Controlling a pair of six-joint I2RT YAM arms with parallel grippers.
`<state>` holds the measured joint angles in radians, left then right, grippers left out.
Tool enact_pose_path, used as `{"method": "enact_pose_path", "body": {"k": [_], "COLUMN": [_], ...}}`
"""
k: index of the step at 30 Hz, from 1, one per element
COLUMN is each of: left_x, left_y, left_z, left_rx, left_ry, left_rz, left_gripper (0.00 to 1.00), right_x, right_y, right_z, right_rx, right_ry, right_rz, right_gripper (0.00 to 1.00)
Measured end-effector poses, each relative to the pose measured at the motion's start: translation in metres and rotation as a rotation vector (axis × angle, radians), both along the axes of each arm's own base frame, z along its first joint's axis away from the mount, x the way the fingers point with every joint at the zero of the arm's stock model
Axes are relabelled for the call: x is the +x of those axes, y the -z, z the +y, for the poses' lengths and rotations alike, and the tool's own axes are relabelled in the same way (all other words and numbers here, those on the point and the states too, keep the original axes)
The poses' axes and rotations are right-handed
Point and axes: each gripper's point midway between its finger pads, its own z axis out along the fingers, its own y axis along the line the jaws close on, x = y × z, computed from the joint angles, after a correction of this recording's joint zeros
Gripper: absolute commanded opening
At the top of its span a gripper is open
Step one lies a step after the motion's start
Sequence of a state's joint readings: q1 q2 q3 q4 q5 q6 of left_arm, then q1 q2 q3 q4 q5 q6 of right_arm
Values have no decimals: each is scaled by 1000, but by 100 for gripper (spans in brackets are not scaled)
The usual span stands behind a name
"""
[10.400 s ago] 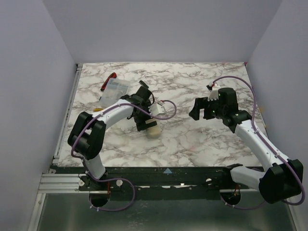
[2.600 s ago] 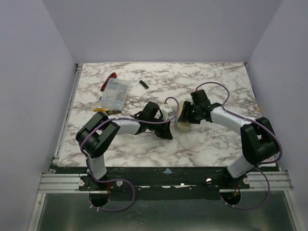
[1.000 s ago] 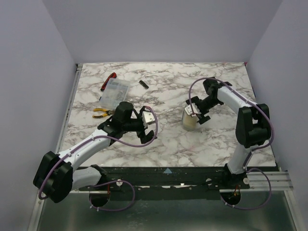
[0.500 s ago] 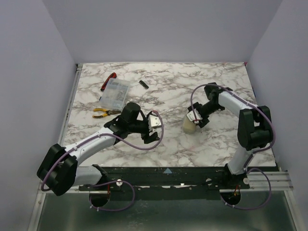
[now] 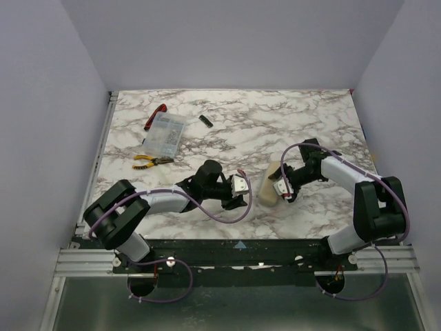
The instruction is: Open the umbrella
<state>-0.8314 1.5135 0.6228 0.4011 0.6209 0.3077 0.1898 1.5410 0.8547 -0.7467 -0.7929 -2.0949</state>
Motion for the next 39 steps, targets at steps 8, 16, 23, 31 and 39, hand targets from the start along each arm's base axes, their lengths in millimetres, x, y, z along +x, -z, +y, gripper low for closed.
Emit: {"method": "enact_pose_path", "body": {"k": [8, 16, 23, 31, 39], "left_x": [11, 15, 12, 13, 11], "left_y": [15, 36, 43, 42, 43], "left_z": [-24, -39, -42, -46, -45], "left_rx": [1, 12, 14, -4, -8], "left_ry": [23, 35, 34, -3, -51], "left_rz": [-7, 13, 37, 76, 101], "left_gripper": [45, 39, 24, 0, 0], "right_x": [-13, -17, -18, -18, -18], "right_y": [0, -1, -1, -1, -1], "right_z": [1, 0, 0, 0, 1], "right_rx": [21, 26, 27, 28, 31], "right_ry": [-3, -3, -4, -4, -4], "right_rz": [3, -6, -9, -8, -23], "right_gripper": [64, 63, 62, 60, 55]}}
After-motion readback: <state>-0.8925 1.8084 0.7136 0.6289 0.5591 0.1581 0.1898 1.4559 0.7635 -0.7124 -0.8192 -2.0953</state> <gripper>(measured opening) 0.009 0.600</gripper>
